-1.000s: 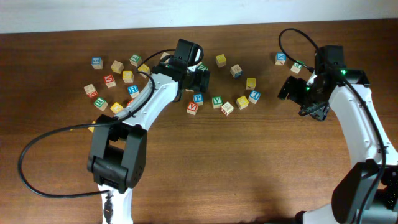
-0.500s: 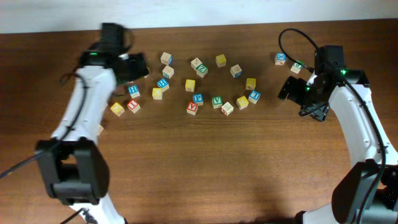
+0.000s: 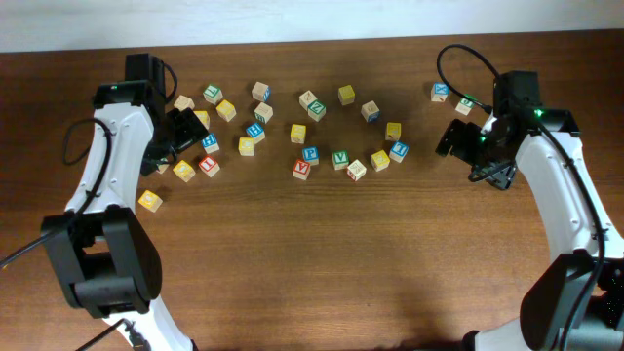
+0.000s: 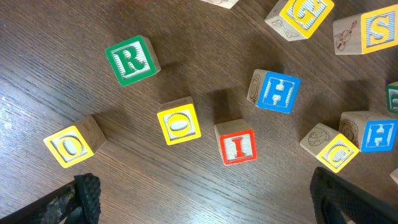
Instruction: Spell out RSS
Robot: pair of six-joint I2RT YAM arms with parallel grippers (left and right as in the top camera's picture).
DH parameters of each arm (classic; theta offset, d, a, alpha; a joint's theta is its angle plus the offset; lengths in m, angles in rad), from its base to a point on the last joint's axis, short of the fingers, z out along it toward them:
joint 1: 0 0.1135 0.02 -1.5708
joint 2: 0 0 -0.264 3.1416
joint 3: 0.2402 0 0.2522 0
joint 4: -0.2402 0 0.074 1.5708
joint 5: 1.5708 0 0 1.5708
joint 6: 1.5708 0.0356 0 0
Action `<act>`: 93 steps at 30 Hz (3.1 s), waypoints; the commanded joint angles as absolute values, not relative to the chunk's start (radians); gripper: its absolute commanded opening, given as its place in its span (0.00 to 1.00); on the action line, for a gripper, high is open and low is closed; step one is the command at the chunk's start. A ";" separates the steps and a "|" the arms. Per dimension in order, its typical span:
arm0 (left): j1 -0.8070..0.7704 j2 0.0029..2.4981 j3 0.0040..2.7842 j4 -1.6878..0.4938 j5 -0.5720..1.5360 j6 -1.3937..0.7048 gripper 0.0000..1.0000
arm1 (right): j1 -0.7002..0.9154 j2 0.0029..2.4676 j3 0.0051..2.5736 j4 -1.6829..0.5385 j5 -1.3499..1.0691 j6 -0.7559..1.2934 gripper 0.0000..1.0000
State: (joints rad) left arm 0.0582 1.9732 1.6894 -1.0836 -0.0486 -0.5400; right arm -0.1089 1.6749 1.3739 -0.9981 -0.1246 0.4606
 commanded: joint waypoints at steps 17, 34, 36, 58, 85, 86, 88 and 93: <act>0.141 2.074 1.683 -1.056 -0.102 -0.605 0.86 | -0.112 1.673 1.389 -0.998 -0.130 0.462 0.98; 0.160 2.194 1.682 -0.857 -0.221 -0.586 0.52 | -0.112 1.673 1.389 -0.998 -0.130 0.462 0.98; 0.160 2.195 1.682 -0.867 -0.202 -0.586 0.53 | -0.112 1.673 1.389 -0.998 -0.130 0.462 0.98; 0.160 2.159 2.094 -1.293 0.042 -0.513 0.23 | -0.112 1.673 1.389 -0.998 -0.130 0.462 0.98; -0.430 1.785 1.058 -0.699 -0.224 -0.533 0.24 | -0.112 1.673 1.389 -0.998 -0.130 0.462 0.98; -0.430 1.804 1.058 -0.665 -0.203 -0.518 0.24 | -0.112 1.673 1.389 -0.998 -0.130 0.462 0.98; -0.430 1.825 1.058 -0.620 -0.114 -0.450 0.24 | -0.112 1.673 1.389 -0.998 -0.130 0.462 0.98; -0.430 1.825 1.058 -0.614 -0.101 -0.425 0.25 | -0.112 1.673 1.389 -0.998 -0.130 0.462 0.98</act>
